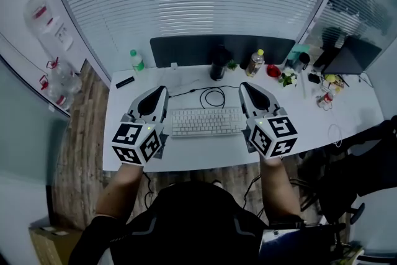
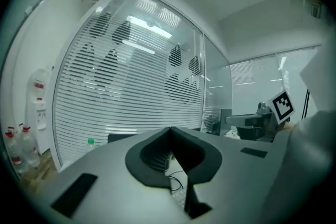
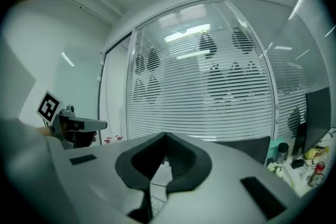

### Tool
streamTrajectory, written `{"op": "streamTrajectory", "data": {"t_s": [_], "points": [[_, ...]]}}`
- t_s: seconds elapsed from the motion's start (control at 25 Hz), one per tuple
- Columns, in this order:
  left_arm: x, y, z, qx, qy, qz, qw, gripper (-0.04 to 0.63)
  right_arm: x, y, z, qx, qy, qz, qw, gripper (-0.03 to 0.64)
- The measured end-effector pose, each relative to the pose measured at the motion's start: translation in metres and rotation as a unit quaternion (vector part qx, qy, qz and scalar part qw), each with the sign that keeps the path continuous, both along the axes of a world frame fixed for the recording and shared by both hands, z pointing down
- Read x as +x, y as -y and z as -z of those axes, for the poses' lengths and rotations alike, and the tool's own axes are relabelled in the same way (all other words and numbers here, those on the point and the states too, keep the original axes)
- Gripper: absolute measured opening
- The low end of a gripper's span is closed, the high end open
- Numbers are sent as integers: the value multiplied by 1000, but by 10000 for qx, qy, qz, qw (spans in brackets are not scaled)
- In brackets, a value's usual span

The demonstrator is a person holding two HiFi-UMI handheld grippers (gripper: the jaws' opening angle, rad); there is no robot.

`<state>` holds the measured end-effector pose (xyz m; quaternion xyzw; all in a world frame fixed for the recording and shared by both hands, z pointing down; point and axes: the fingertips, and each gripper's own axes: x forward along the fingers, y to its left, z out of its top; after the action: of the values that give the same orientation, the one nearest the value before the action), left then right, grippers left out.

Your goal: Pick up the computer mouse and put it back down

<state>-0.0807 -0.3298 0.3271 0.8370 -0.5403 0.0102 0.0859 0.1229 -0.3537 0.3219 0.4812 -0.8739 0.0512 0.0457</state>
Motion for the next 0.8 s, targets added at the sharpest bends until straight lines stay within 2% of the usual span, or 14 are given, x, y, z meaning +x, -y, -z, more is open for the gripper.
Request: {"op": "streamTrajectory", "data": {"t_s": [0.16,0.4,0.6,0.8], "points": [[3,-4,5,-27,76,-124,9999,29,-3,-1,-1,-78,23,24,10000,0],[0,-2,4,13,193,-46,9998,29,-4,-3,-1,11,-80,-7,10000,-2],[0,1,1,-28,131,76,9999,29,-2,-5,0,23,-95,-1,10000,-2],[2,3,0,36,335,179,9993,29,2,-6,0,22,-78,-36,10000,-2]]}}
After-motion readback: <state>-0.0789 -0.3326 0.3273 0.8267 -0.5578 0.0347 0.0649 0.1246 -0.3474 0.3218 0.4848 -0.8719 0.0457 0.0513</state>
